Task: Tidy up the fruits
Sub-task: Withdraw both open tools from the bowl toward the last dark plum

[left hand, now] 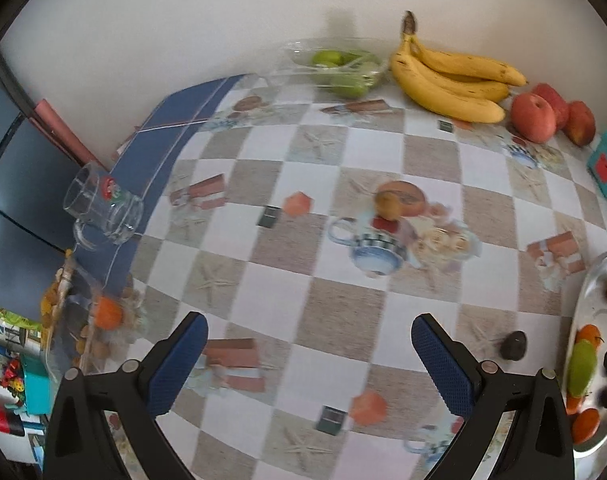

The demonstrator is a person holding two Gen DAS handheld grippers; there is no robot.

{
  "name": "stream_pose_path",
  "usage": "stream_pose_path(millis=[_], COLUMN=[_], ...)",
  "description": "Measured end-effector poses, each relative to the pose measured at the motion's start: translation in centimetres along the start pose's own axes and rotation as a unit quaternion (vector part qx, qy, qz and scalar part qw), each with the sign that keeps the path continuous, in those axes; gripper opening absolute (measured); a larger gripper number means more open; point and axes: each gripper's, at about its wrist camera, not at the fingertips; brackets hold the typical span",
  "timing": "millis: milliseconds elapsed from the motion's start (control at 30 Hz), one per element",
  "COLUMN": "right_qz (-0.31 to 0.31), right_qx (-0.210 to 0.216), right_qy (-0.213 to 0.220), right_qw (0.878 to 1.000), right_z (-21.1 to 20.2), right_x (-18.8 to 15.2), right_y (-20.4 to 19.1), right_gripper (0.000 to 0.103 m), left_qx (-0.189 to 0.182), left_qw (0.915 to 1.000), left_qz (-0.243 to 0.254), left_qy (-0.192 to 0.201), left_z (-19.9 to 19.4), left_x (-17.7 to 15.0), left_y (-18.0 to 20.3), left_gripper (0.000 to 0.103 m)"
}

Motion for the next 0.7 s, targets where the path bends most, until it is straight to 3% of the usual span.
stream_pose_path(millis=[467,700], right_qz=[-0.074,-0.102], right_qx=[0.056,0.069], right_qy=[-0.007,-0.012], right_qw=[0.996,0.992], right_z=[0.4,1.2], right_x=[-1.5,-2.3], right_y=[-8.0,-10.5], right_gripper=[0.094,0.094], left_qx=[-0.001,-0.012], left_qw=[0.9955,0.9955], left_qz=[-0.095,-0.092], left_qy=[-0.001,-0.014], left_z=[0.6,1.5], left_x=[-0.3,-0.5], left_y=[-7.7,-7.7], left_gripper=[0.103,0.103])
Point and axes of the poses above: each gripper's, at about its wrist camera, not at the fingertips, and z roughly the way its jaws point, y to its right, x to its top, and after that the axes turned 7 degrees about z, right-handed
